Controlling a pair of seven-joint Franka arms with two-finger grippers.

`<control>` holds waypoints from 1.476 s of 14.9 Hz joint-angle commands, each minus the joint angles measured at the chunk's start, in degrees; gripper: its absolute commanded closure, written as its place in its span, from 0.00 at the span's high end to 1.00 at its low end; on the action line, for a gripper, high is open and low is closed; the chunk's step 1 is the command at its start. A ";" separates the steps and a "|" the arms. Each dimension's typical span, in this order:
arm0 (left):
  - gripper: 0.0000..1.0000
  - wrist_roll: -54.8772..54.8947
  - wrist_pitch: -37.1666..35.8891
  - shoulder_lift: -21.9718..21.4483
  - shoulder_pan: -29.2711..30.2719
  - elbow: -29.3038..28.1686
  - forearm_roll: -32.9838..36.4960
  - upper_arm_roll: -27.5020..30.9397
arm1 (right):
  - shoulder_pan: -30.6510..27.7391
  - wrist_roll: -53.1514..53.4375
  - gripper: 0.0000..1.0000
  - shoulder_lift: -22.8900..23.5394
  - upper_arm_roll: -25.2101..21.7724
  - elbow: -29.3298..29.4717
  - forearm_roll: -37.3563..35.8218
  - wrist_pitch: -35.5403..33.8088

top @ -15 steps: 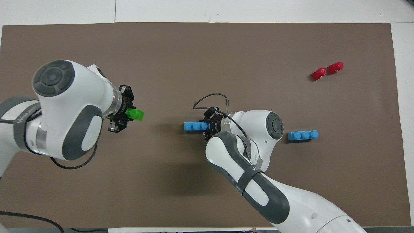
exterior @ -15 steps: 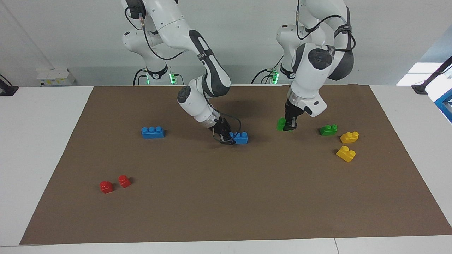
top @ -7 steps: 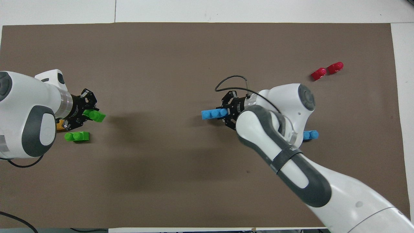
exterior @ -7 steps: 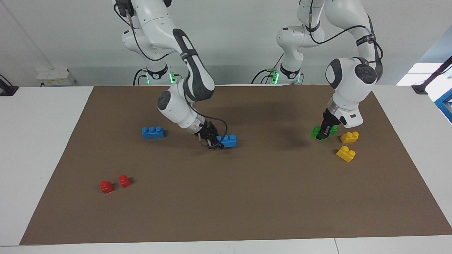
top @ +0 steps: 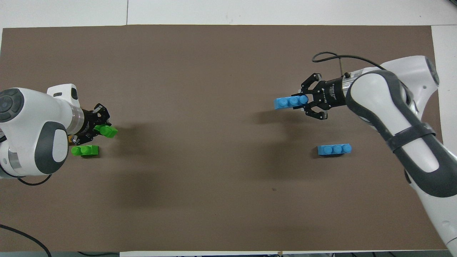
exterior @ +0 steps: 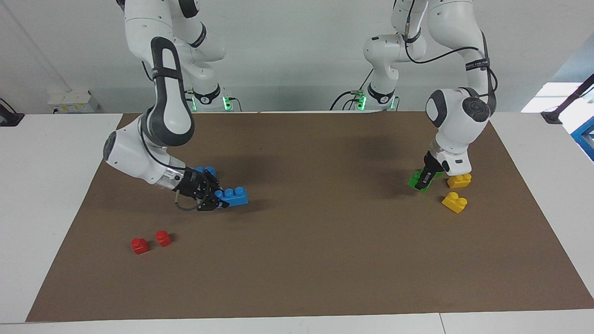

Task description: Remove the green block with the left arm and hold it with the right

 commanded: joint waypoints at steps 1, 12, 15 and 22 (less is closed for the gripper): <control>0.00 2.77 2.57 1.10 0.78 -0.79 -0.23 -0.54 | -3.38 -2.66 0.00 1.04 0.95 1.10 -4.48 -1.56; 0.00 11.12 3.81 3.56 0.77 -0.79 -0.23 -0.54 | -9.72 -11.97 0.00 1.93 0.86 -6.09 -6.43 1.41; 0.87 12.89 3.80 3.56 0.78 -0.79 -0.23 -0.54 | -9.90 -13.13 0.00 1.93 0.86 -7.42 -6.43 2.21; 1.00 12.71 -0.40 2.25 0.95 1.48 -0.23 -0.54 | -9.11 -13.22 0.58 1.58 0.86 -8.13 -6.43 3.44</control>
